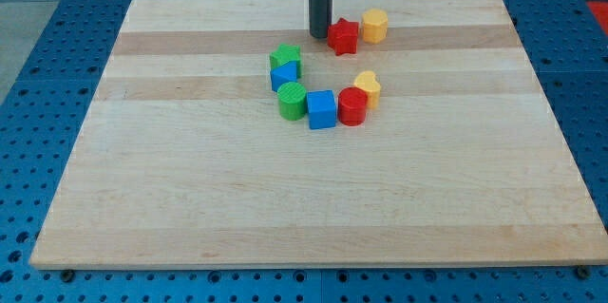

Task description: Place the red star above the heart

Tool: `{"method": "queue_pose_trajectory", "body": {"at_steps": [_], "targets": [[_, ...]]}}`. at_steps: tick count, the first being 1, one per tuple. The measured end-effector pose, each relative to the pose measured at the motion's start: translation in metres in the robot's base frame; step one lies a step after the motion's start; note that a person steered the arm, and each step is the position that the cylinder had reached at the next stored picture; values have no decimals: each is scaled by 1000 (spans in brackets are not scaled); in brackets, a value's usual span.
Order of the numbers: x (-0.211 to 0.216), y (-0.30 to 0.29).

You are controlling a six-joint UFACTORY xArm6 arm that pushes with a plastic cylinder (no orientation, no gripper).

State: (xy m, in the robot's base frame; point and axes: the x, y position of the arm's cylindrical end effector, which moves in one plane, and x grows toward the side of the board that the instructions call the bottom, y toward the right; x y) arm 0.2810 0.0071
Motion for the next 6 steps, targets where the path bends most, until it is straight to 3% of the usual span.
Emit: {"method": "queue_pose_trajectory", "body": {"at_steps": [6], "targets": [[4,48]]}}
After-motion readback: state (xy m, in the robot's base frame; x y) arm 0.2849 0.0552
